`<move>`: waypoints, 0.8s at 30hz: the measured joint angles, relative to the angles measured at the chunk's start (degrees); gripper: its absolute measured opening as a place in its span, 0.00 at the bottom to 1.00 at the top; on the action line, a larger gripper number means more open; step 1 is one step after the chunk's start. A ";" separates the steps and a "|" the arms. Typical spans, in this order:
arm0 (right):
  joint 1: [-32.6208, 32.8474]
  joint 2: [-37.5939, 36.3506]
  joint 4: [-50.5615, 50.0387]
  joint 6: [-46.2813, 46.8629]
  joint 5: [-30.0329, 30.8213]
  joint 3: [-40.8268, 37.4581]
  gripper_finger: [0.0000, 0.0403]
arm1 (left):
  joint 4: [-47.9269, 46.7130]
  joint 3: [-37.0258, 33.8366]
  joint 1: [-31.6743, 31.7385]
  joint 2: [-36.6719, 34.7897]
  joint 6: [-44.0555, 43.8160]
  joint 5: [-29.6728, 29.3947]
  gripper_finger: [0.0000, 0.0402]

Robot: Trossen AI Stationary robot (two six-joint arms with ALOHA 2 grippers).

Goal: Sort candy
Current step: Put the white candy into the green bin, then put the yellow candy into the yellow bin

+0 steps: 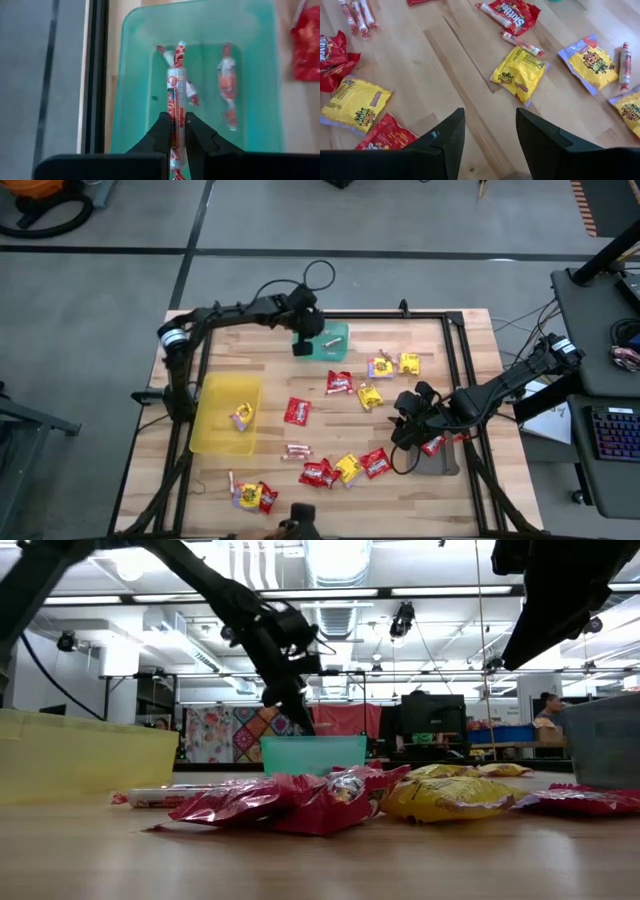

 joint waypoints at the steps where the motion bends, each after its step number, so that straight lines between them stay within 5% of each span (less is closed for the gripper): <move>1: 0.00 0.00 0.02 -0.02 0.00 0.02 0.41 | -0.66 1.20 0.34 0.99 0.33 0.23 0.01; 9: 0.00 0.00 0.18 -0.08 0.02 0.01 0.41 | -3.63 5.07 1.81 4.62 0.81 0.89 0.02; 24: 0.00 0.00 0.41 -0.26 0.07 0.02 0.41 | -3.97 5.08 1.74 4.62 -2.12 0.39 0.21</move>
